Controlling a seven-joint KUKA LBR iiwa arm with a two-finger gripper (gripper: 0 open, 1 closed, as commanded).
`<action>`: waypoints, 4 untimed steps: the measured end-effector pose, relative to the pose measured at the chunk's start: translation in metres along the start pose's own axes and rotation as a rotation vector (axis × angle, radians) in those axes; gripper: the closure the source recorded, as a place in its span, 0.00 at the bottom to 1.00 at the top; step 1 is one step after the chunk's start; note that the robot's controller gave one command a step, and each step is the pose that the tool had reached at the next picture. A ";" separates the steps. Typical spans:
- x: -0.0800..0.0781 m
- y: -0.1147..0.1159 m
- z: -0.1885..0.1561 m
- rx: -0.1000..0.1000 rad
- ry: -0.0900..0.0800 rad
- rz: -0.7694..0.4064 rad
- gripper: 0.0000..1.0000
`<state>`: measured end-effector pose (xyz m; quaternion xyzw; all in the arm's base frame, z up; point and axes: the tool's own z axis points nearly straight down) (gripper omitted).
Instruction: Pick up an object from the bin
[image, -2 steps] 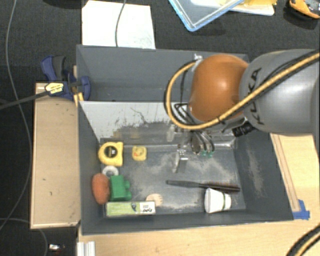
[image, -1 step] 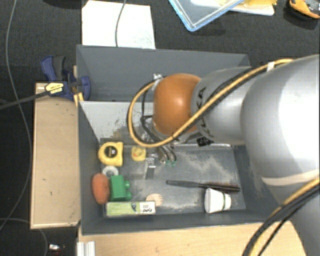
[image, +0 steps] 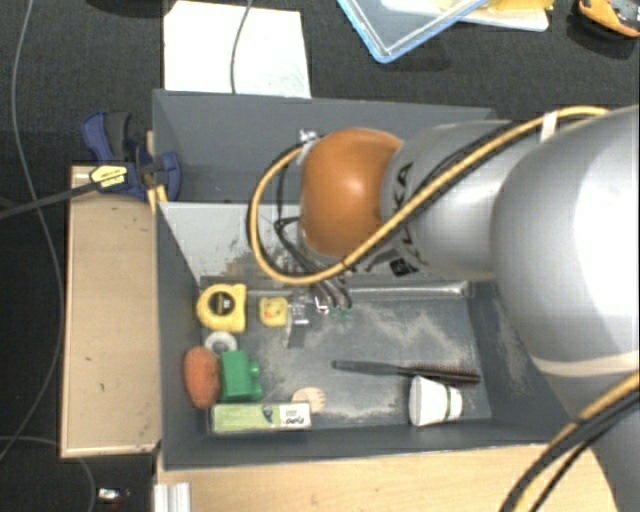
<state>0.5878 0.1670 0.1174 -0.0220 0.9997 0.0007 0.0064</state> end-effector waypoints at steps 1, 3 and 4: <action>0.006 -0.004 0.044 -0.003 0.006 0.035 0.00; 0.000 -0.002 0.044 -0.004 -0.003 0.037 1.00; 0.000 -0.002 0.044 -0.004 -0.003 0.038 1.00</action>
Offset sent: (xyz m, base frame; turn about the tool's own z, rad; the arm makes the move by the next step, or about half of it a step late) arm 0.0046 0.0014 -0.0474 0.0360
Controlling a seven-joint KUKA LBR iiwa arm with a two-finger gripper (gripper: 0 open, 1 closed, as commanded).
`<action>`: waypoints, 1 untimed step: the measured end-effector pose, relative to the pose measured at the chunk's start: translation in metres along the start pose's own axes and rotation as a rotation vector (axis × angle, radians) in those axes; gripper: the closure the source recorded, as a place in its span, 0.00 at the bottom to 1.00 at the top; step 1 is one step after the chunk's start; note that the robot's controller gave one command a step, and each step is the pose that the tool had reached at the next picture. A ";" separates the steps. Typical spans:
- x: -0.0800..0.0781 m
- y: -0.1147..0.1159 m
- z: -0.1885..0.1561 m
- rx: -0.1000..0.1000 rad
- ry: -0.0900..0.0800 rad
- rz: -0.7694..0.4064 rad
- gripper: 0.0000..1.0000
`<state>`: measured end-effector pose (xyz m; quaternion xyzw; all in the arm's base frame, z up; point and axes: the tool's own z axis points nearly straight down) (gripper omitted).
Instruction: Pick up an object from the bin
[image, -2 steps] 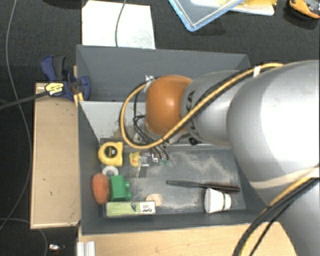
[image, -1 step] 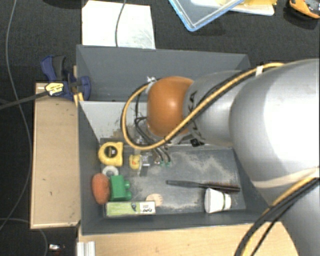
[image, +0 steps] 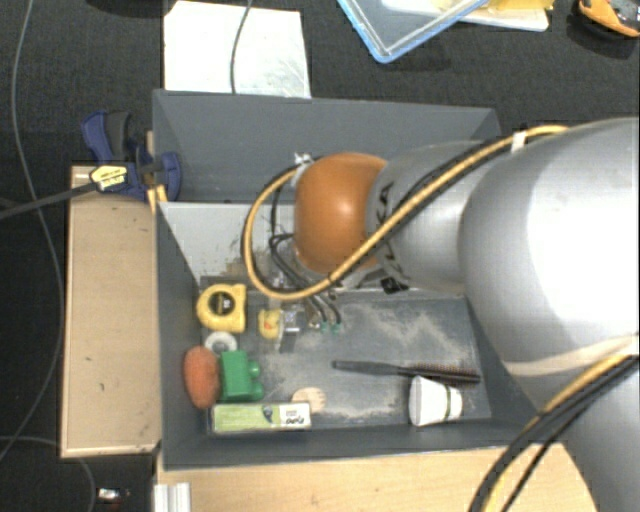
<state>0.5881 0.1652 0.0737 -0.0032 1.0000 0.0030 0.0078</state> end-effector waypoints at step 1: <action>0.000 0.000 -0.013 -0.001 -0.001 0.002 1.00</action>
Offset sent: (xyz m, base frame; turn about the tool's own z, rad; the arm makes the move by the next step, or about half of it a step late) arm -0.0008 -0.0002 0.0094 0.0011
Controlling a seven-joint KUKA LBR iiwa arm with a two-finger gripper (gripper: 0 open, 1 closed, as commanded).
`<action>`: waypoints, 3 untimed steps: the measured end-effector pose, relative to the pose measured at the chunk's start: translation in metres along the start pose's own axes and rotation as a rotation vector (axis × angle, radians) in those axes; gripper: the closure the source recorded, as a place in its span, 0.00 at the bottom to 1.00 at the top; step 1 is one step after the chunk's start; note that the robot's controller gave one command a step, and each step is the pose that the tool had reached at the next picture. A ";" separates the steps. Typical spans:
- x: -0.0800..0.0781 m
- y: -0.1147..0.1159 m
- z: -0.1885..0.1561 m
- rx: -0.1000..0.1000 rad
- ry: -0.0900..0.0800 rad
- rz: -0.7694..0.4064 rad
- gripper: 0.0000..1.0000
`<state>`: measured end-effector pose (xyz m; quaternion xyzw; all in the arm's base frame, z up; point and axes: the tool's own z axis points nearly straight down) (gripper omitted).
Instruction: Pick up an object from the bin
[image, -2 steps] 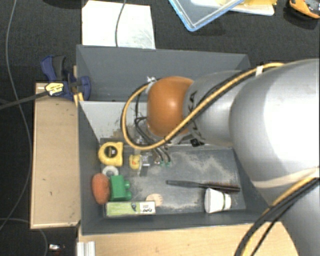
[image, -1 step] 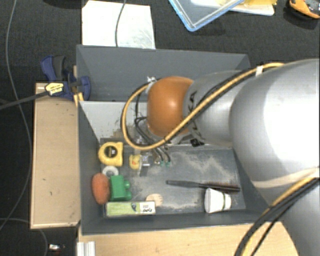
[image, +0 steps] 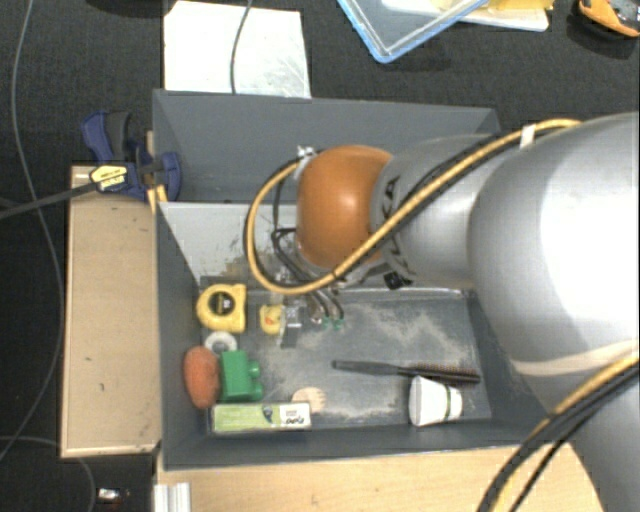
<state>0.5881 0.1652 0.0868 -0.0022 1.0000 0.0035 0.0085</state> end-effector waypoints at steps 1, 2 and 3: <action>-0.001 0.000 -0.013 0.000 -0.002 0.000 1.00; 0.000 0.000 -0.056 0.001 0.004 0.001 1.00; -0.003 0.001 -0.091 -0.001 -0.005 0.001 1.00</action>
Offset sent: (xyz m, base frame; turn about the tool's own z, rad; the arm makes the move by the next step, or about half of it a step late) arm 0.0007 0.0000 0.0852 0.0000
